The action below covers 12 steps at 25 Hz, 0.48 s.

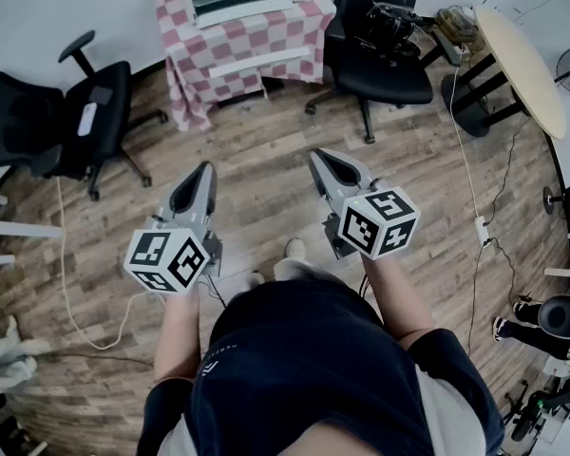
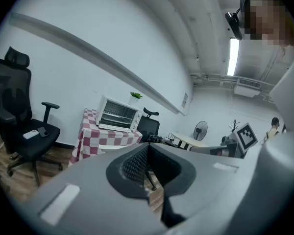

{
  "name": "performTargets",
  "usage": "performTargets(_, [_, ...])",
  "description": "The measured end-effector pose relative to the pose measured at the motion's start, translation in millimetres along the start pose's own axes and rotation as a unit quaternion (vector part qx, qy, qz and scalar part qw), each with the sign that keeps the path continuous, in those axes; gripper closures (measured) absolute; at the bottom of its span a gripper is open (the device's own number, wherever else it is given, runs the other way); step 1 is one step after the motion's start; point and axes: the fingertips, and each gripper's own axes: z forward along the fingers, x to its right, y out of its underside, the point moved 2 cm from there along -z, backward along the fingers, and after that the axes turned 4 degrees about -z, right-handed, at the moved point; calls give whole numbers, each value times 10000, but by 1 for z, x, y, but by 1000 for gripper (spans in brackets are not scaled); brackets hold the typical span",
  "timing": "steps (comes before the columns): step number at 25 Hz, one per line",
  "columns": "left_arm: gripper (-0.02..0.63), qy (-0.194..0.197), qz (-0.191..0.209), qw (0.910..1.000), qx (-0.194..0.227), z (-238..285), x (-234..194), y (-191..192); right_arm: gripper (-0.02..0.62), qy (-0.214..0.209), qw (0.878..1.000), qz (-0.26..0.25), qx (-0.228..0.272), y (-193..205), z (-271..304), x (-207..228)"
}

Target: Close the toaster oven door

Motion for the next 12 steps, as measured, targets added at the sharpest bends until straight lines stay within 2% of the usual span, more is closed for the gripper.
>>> performTargets(4, [601,15,-130,9997,-204,10,0,12,594,-4,10000,5,-38,2,2,8])
performTargets(12, [601,29,-311,9992,-230,35,0,17,594,-158,9996,-11,-214,3,18,29])
